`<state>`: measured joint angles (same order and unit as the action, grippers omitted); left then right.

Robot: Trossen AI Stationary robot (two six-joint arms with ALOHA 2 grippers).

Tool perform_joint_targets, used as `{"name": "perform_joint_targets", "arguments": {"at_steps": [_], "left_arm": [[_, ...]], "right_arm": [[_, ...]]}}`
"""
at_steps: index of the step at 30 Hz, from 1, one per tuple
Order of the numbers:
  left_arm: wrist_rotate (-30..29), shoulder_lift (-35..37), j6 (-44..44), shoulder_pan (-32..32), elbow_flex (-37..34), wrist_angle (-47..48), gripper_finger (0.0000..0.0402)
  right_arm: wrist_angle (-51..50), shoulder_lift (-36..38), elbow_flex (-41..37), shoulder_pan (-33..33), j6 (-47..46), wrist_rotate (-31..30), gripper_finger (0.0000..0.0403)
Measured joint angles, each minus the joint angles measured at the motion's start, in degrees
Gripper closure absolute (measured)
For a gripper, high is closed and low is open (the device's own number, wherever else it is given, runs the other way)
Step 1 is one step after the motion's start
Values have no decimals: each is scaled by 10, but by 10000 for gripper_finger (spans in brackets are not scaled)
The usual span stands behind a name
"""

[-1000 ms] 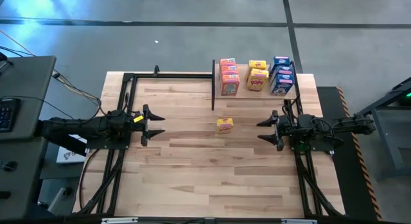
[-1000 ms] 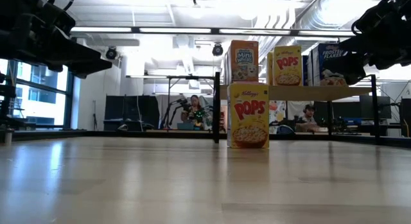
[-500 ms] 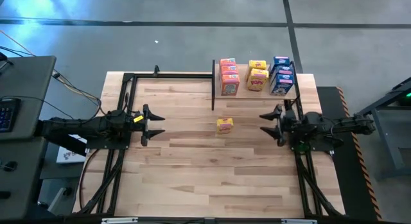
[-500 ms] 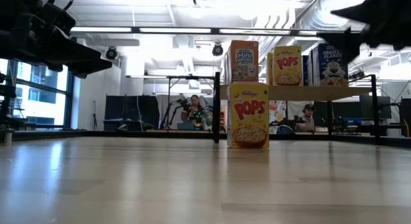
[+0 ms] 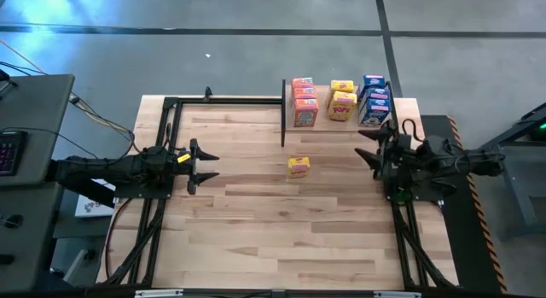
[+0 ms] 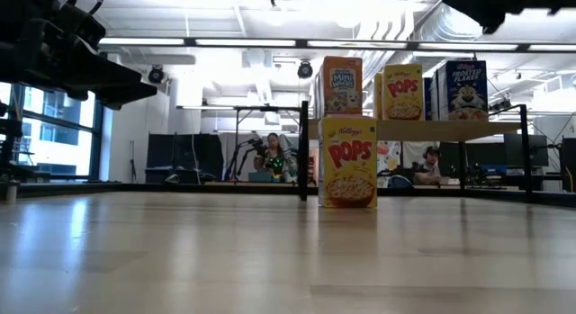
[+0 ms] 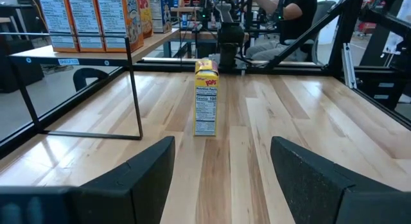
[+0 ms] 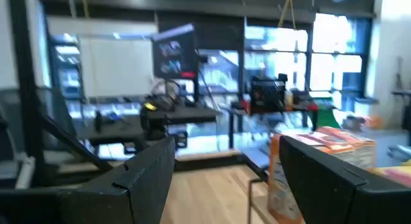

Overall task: Stack cereal on shelf
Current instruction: Put the yellow cereal box on the shelf aligned with the other yellow cereal boxes

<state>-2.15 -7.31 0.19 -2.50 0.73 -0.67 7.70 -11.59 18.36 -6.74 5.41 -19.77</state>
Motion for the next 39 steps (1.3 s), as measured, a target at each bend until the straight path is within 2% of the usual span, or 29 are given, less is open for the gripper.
{"name": "perform_joint_targets", "arguments": {"at_steps": [13, 19, 26, 31, 39], "left_arm": [[0, 0, 0, 0, 0, 0, 153], [0, 0, 0, 0, 0, 0, 153], [0, 0, 0, 0, 0, 0, 153], [0, 0, 0, 0, 0, 0, 153], [0, 0, 0, 0, 0, 0, 153]], "right_arm": [[-209, -247, 224, 0, 24, -17, 132], [-301, -358, 306, 27, -7, -14, 132], [-360, -464, 380, 78, -7, 71, 132], [-378, -527, 405, 105, 7, 124, 132], [-392, -597, 407, 124, 10, 156, 132]]}}
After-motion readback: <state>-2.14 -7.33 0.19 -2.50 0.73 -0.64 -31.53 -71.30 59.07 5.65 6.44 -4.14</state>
